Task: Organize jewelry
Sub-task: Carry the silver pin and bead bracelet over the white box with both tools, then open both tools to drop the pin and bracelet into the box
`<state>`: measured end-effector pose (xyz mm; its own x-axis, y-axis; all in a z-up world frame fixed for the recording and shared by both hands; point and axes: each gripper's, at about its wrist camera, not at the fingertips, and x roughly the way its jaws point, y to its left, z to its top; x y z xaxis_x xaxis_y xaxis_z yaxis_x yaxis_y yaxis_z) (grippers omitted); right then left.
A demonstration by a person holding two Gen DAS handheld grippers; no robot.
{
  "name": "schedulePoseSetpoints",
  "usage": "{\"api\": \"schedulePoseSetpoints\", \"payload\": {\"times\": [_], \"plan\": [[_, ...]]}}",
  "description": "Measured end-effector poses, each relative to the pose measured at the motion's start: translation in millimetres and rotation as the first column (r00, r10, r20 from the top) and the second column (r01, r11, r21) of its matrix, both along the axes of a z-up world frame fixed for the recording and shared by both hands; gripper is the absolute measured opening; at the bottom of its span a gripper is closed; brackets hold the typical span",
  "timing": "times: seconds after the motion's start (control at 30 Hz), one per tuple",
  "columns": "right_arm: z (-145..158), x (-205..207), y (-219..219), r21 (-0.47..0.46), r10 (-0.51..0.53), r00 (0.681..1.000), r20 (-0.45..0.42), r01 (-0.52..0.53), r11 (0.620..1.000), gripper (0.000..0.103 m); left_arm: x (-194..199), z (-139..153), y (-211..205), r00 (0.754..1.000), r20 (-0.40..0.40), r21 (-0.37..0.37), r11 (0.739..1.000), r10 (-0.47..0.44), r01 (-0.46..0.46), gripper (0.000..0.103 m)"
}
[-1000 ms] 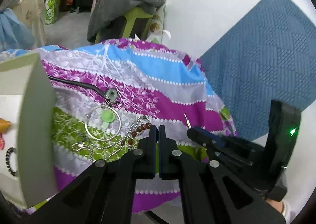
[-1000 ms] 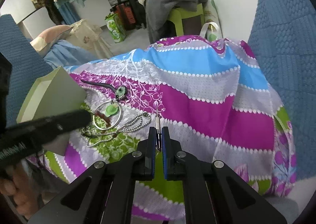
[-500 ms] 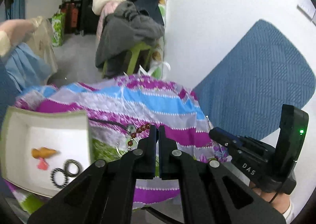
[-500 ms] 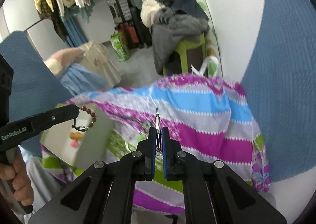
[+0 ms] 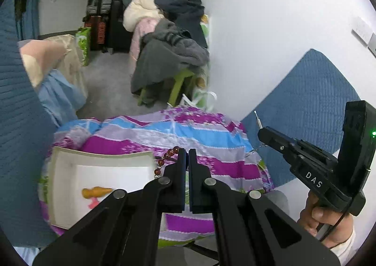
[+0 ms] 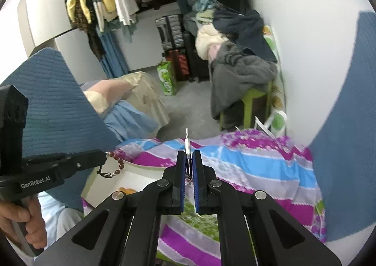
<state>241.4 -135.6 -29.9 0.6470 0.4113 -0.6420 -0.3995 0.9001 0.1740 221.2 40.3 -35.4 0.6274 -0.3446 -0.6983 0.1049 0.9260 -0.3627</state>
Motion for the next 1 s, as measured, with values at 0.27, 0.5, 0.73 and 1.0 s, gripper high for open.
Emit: {"api": "schedulePoseSetpoints", "payload": {"times": [0.27, 0.5, 0.73, 1.0], "plan": [[-39.1, -1.9, 67.5, -0.004, 0.097, 0.994, -0.047, -0.097, 0.995, 0.004, -10.3, -38.3, 48.3, 0.997, -0.015, 0.033, 0.996, 0.079, -0.079, 0.001], [-93.5, -5.4, 115.8, -0.057, 0.17, 0.977, -0.128, -0.178, 0.982, 0.004, -14.3, -90.4, 90.3, 0.985, -0.061, 0.003, 0.987, 0.159, -0.159, 0.001], [-136.8, -9.5, 134.1, -0.088, 0.188, 0.96, -0.205, -0.21, 0.974, 0.004, -24.4, -122.8, 101.5, 0.98, -0.09, 0.032, 0.984, 0.18, -0.178, 0.001], [-156.0, -12.4, 136.7, -0.085, 0.199, 0.945, -0.261, -0.228, 0.97, 0.018, -30.0, -138.1, 102.0, 0.975, -0.112, 0.06, 0.981, 0.19, -0.184, 0.002]]}}
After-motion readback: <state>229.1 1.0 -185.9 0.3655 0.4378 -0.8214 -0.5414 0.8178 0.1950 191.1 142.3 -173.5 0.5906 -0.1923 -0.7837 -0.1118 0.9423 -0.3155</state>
